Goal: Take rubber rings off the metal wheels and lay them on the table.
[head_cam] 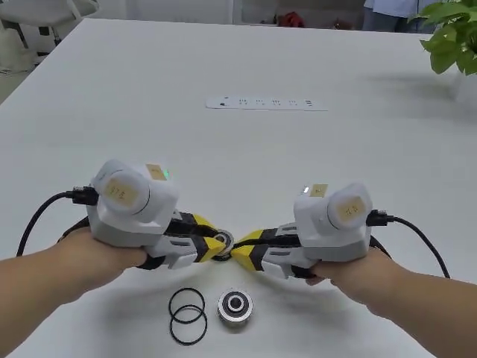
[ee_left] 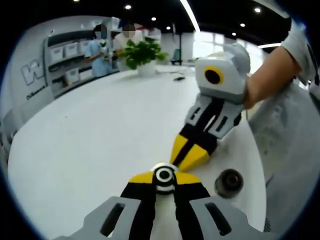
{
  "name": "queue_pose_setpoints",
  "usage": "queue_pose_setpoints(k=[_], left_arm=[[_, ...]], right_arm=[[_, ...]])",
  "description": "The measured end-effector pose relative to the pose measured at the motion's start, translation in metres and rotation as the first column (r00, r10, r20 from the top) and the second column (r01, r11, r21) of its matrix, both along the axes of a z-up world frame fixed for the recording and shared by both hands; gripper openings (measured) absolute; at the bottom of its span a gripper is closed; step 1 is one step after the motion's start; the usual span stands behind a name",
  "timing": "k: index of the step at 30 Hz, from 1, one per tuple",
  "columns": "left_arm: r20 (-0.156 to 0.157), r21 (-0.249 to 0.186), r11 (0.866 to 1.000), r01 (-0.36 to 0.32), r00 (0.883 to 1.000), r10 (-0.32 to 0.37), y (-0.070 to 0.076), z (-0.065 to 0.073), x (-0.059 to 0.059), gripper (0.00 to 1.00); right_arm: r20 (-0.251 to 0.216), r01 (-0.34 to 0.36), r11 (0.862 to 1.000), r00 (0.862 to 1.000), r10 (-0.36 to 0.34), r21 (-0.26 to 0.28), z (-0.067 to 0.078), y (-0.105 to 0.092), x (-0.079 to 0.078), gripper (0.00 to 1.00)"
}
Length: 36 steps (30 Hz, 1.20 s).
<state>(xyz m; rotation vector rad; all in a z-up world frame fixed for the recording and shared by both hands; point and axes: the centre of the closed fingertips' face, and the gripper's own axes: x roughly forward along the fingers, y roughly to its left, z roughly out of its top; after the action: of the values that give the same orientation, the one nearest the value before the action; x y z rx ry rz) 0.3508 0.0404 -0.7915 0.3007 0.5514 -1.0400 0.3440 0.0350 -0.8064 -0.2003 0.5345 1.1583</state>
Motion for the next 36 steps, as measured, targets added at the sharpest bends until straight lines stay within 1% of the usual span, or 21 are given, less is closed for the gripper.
queue_pose_setpoints(k=[11, 12, 13, 20, 24, 31, 34, 35, 36], left_arm=[[0.006, 0.007, 1.000, -0.002, 1.000, 0.002, 0.001, -0.001, 0.001, 0.14], [0.007, 0.007, 1.000, -0.002, 1.000, 0.002, 0.001, -0.001, 0.001, 0.14], [0.008, 0.009, 1.000, -0.001, 1.000, 0.001, 0.001, -0.001, 0.001, 0.14], [0.011, 0.010, 1.000, -0.003, 1.000, 0.003, 0.002, 0.000, 0.001, 0.14], [0.008, 0.014, 1.000, -0.003, 1.000, 0.003, 0.002, -0.001, 0.001, 0.14], [0.010, 0.022, 1.000, 0.000, 1.000, 0.000, 0.003, -0.001, -0.001, 0.14], [0.013, 0.026, 1.000, -0.002, 1.000, 0.002, 0.003, -0.001, -0.001, 0.14], [0.013, 0.026, 1.000, -0.004, 1.000, 0.003, 0.003, -0.001, -0.001, 0.14], [0.013, 0.027, 1.000, -0.004, 1.000, 0.003, 0.003, -0.001, -0.001, 0.14]], right_arm=[[-0.019, 0.024, 1.000, 1.000, -0.024, 0.004, 0.000, -0.001, 0.001, 0.00], [-0.025, 0.029, 1.000, 0.999, -0.028, 0.007, 0.000, -0.002, 0.002, 0.00], [-0.042, 0.041, 0.999, 0.998, -0.040, 0.015, 0.000, -0.002, 0.002, 0.00], [-0.075, 0.064, 0.997, 0.995, -0.061, 0.034, 0.002, -0.003, 0.003, 0.00], [-0.105, 0.086, 0.995, 0.991, -0.081, 0.052, 0.003, -0.004, 0.004, 0.00], [-0.147, 0.127, 0.989, 0.982, -0.114, 0.081, 0.003, -0.005, 0.007, 0.00], [-0.170, 0.150, 0.983, 0.977, -0.131, 0.106, 0.006, -0.005, 0.009, 0.00], [-0.185, 0.161, 0.979, 0.973, -0.137, 0.125, 0.009, -0.004, 0.010, 0.00], [-0.184, 0.163, 0.979, 0.973, -0.139, 0.119, 0.008, -0.005, 0.010, 0.00]])
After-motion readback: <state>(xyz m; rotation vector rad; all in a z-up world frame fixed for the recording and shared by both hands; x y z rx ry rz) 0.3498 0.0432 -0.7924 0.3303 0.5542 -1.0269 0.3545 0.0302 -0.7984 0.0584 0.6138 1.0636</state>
